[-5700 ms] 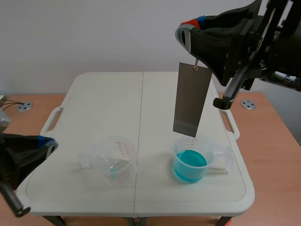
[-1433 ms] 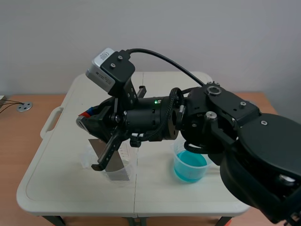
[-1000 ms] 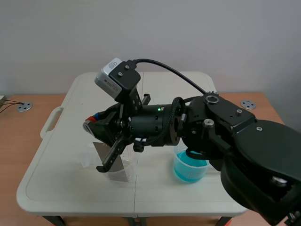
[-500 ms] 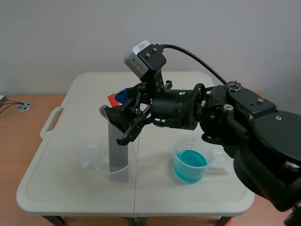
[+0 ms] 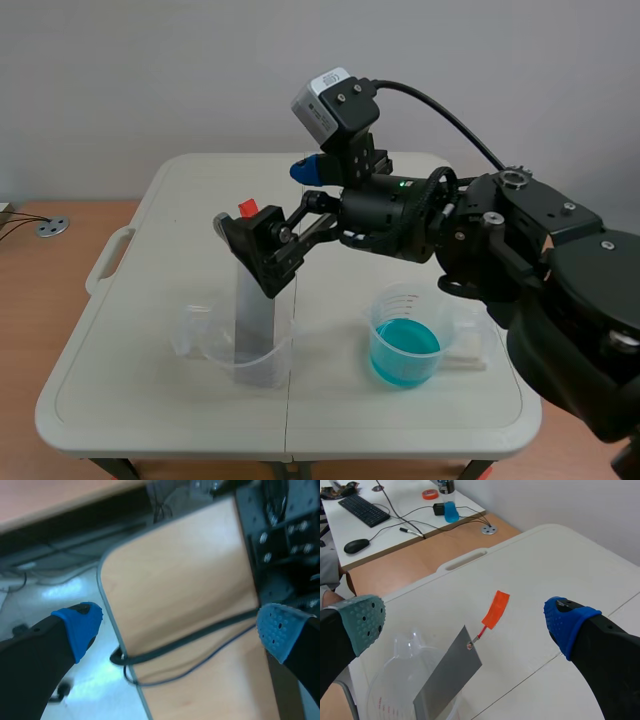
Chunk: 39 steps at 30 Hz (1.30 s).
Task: Hold the metal plate by the orange handle, dip it into the blue solution, take it out and point at it, then put the plate back in the beaker on the left.
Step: 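Return to the home posture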
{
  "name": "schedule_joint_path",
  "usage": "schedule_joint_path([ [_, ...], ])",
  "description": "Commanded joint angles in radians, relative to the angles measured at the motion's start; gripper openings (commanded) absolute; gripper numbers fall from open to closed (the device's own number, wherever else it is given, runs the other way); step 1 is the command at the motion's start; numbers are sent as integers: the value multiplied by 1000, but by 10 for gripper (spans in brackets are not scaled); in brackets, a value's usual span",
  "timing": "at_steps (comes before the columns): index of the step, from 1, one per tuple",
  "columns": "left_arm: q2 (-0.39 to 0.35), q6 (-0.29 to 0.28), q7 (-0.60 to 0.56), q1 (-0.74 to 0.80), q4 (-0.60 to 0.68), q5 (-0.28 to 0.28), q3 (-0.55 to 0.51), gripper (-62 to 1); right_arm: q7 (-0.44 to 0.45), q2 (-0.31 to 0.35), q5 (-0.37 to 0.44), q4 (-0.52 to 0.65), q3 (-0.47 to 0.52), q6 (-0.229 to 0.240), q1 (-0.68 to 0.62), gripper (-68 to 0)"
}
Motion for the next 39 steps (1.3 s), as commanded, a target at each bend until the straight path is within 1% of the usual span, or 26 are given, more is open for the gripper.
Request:
schedule_joint_path([
  [1,-1,1,-42,-3,18,-10,-2,14,28,38,8,51,1,-24,11,-10],
  [4,-1,2,-76,-26,25,-41,-2,14,59,86,9,98,3,-66,-6,-10],
  [7,-1,9,-89,-39,52,-42,-15,14,60,131,11,148,11,-85,-38,-10],
  [10,-3,9,-161,-39,97,-42,-52,14,60,171,11,198,33,-103,-89,-10],
  [12,-6,9,-203,-39,143,-42,-86,14,65,195,11,231,53,-111,-128,-10],
  [15,-21,9,-225,-39,232,-42,-126,14,78,229,14,275,92,-115,-194,-10],
  [18,-43,9,-226,-39,323,-41,-152,14,79,256,15,320,134,-115,-264,-10],
  [23,-62,9,-225,-39,459,-40,-196,14,102,299,15,395,209,-134,-386,-10],
  [27,-67,9,-230,-39,554,-40,-215,14,105,320,15,444,270,-137,-483,-10],
  [36,-67,4,-229,-39,763,-40,-213,14,139,322,15,558,382,-137,-707,-10],
  [39,-67,-28,-226,-39,816,-40,-213,14,153,322,15,595,413,-137,-780,-10],
])
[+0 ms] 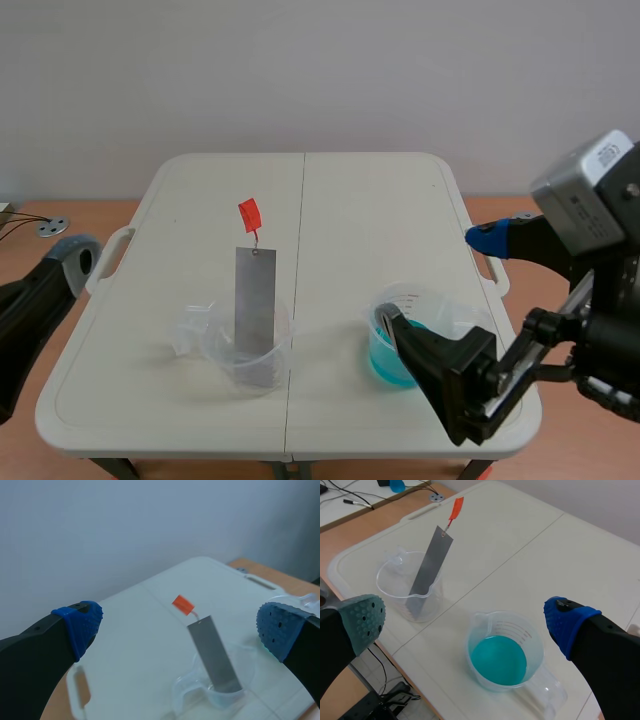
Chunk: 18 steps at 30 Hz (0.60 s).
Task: Hold the metal plate by the orange handle, dip it into the blue solution, take it out and point at it, then put the plate back in the beaker on the left.
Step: 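Return to the home posture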
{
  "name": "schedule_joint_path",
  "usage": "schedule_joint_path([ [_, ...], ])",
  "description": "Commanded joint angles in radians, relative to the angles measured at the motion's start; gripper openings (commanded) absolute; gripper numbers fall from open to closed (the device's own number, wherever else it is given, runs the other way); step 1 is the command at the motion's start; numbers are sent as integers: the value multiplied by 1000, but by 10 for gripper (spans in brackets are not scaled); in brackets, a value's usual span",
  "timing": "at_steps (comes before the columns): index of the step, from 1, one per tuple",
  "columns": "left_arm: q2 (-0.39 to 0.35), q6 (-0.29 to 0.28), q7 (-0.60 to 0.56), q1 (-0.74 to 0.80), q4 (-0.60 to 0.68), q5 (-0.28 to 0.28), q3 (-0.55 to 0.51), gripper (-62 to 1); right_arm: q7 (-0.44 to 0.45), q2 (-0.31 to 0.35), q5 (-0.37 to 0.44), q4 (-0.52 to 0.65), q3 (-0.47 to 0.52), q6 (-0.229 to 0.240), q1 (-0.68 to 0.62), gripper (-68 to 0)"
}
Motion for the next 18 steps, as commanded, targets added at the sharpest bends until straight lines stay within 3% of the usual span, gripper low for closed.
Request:
schedule_joint_path([
  [1,3,-18,-8,8,19,-6,-4,14,31,5,11,30,22,-5,-28,-10],
  [9,8,-87,30,4,34,-6,59,14,74,5,11,85,93,-11,-182,-10],
  [14,8,-86,78,-7,33,11,114,14,134,5,11,93,127,-11,-237,-10],
  [18,8,-86,113,-11,33,11,142,14,134,5,10,93,143,-12,-236,-10],
])
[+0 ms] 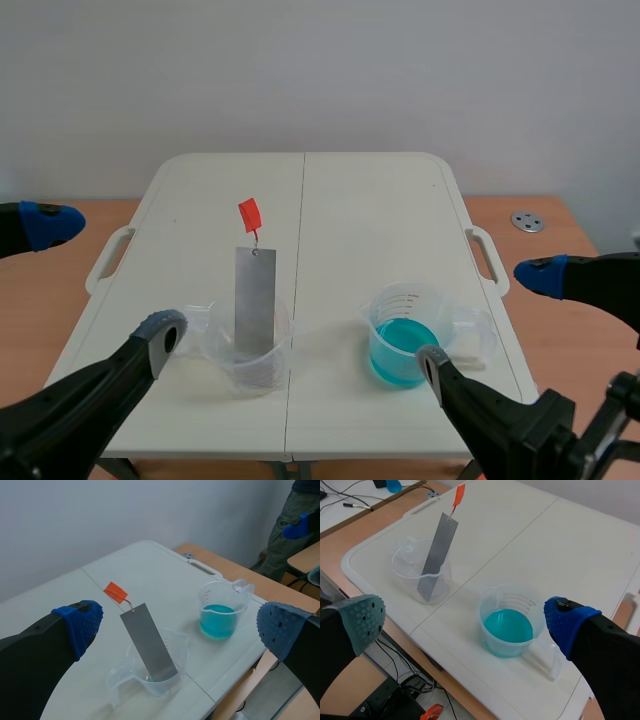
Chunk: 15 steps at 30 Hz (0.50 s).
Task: Hold the metal plate by the orange handle, dip it into the blue solution, take it out and point at it, then put the plate back in the beaker on the left.
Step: 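Return to the home posture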
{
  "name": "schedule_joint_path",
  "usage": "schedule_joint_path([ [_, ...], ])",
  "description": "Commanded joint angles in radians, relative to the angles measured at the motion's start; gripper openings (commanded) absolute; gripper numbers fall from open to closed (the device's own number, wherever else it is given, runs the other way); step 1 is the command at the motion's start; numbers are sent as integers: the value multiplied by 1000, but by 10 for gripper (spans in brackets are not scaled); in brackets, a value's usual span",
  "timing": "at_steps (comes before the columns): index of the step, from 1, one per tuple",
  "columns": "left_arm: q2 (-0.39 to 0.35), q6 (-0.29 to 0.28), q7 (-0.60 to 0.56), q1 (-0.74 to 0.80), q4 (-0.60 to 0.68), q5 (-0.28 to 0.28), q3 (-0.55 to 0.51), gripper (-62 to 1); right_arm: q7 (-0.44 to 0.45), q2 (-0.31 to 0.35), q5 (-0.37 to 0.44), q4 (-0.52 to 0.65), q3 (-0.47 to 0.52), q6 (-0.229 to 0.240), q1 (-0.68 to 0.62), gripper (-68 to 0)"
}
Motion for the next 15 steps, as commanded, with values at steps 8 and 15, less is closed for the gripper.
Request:
schedule_joint_path([
  [8,8,5,24,-3,2,-8,31,14,11,5,10,21,19,-3,16,-10],
  [15,8,5,84,-3,-3,-8,39,14,10,5,7,20,19,-3,16,-10],
])
